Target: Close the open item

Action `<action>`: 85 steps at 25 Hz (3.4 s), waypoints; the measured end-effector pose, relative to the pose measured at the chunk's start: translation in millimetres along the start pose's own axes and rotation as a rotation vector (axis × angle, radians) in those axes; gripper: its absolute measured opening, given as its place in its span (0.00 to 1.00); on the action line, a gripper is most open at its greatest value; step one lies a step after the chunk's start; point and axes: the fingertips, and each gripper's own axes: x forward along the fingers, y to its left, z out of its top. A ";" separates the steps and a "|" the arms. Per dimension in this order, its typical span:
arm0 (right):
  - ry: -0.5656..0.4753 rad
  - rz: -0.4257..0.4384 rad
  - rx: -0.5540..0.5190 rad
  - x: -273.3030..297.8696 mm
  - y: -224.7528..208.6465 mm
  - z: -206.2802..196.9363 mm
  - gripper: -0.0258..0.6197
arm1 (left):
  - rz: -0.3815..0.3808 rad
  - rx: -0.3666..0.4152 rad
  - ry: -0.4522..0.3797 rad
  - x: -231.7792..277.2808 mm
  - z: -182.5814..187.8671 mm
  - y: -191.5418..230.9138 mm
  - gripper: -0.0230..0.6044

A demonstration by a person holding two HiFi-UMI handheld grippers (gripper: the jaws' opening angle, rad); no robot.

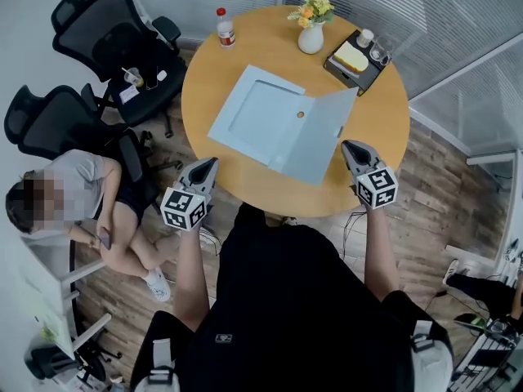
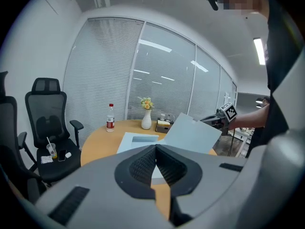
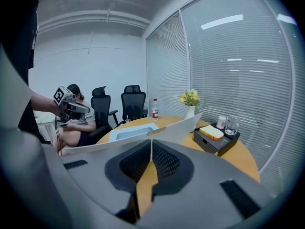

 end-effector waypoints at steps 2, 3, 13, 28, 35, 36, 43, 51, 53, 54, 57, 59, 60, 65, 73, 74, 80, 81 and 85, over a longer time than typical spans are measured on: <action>-0.014 -0.044 0.025 3.5 -3.1 5.6 0.05 | -0.016 0.013 0.036 9.7 -6.2 20.1 0.04; -0.019 -0.067 0.038 5.7 -5.6 7.4 0.05 | -0.023 0.018 0.057 14.4 -10.6 30.4 0.05; 0.047 -0.243 0.080 23.7 -32.7 -2.0 0.05 | -0.107 0.044 0.195 56.9 -41.5 109.8 0.05; 0.141 -0.320 0.080 43.4 -22.0 -3.2 0.05 | -0.387 0.024 0.425 138.9 -93.1 141.4 0.57; 0.147 -0.296 0.063 51.7 -14.4 -1.6 0.05 | -0.474 0.081 0.526 135.9 -118.4 127.7 0.62; 0.146 -0.289 0.060 55.2 -12.7 -0.4 0.05 | -0.476 0.090 0.541 135.0 -122.2 127.9 0.62; 0.125 -0.236 0.031 76.0 -5.4 17.3 0.05 | -0.500 0.160 0.601 134.3 -135.1 118.0 0.63; 0.095 -0.197 0.002 93.7 5.4 36.3 0.05 | -0.541 0.162 0.608 132.1 -139.4 100.5 0.63; 0.085 -0.190 -0.007 97.3 6.0 42.1 0.05 | -0.561 0.165 0.613 130.7 -141.5 92.7 0.63; 0.080 -0.187 -0.011 99.2 5.3 45.4 0.05 | -0.572 0.167 0.616 130.2 -142.6 88.6 0.63; 0.064 -0.180 -0.029 106.8 0.1 57.9 0.05 | -0.596 0.176 0.624 129.8 -146.0 78.5 0.63; 0.047 -0.176 -0.039 111.5 -2.3 67.2 0.05 | -0.608 0.181 0.628 129.7 -147.5 72.7 0.63; 0.039 -0.173 -0.045 113.4 -2.4 71.5 0.05 | -0.614 0.183 0.629 129.3 -148.2 69.5 0.63; 0.023 -0.146 -0.068 126.8 0.5 85.4 0.05 | -0.631 0.178 0.628 129.0 -148.8 57.8 0.63; 0.016 -0.103 -0.077 147.4 12.8 93.2 0.05 | -0.635 0.144 0.612 127.8 -149.3 50.4 0.63; 0.018 -0.096 -0.077 149.9 14.5 93.3 0.05 | -0.637 0.146 0.614 127.7 -149.4 49.6 0.63; 0.011 -0.067 -0.045 163.5 22.2 89.3 0.05 | -0.649 0.158 0.624 128.7 -151.6 44.3 0.63; 0.014 -0.062 -0.045 165.8 23.8 88.1 0.05 | -0.652 0.159 0.625 128.8 -152.0 43.3 0.63; 0.026 -0.042 -0.054 175.8 30.6 85.5 0.05 | -0.662 0.163 0.625 128.3 -153.5 40.5 0.63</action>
